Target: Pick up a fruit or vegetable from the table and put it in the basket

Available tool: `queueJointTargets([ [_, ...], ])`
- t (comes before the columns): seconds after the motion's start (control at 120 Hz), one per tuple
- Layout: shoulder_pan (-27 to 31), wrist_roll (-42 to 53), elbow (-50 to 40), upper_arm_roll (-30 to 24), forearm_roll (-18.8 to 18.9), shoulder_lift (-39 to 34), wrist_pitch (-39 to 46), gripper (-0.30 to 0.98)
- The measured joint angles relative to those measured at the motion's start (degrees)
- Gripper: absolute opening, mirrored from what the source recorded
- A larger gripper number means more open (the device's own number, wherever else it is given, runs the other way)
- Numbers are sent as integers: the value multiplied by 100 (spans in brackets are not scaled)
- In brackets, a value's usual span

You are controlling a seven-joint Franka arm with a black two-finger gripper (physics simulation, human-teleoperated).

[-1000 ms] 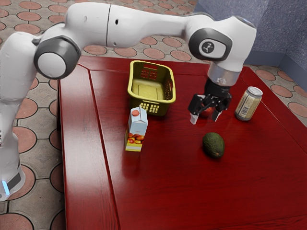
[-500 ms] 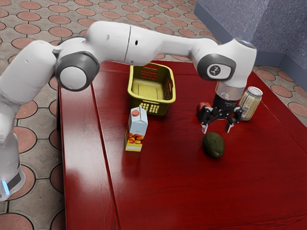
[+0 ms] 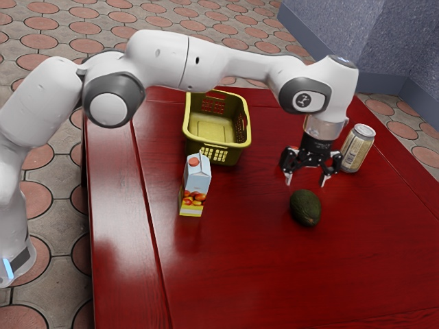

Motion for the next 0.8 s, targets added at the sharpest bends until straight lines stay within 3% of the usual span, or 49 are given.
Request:
queueJointTargets([
  [0.8, 42, 693, -38, -10, -344, 598, 569, 69],
])
